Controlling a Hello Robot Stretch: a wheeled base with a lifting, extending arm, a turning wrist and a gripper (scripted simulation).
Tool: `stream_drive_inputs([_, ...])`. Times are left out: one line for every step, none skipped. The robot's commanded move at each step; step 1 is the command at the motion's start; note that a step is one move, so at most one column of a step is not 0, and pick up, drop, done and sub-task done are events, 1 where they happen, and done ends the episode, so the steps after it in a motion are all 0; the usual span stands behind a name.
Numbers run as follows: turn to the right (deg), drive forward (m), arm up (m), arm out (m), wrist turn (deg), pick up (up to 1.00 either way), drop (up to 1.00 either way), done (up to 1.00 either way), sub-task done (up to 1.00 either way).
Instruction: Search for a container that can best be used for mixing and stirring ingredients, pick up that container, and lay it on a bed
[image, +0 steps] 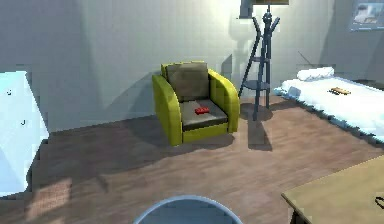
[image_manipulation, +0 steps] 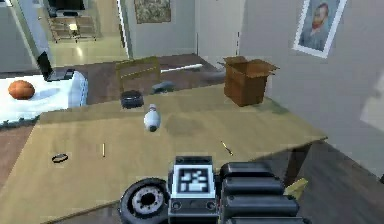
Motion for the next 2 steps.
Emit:
stream_drive_inputs([0.0,0.7,0.0,0.0,0.0,0.0,0.0,0.0,0.0])
stream_drive_inputs([27.0,0.0,0.0,0.0,0.0,0.0,0.0,0.0,0.0])
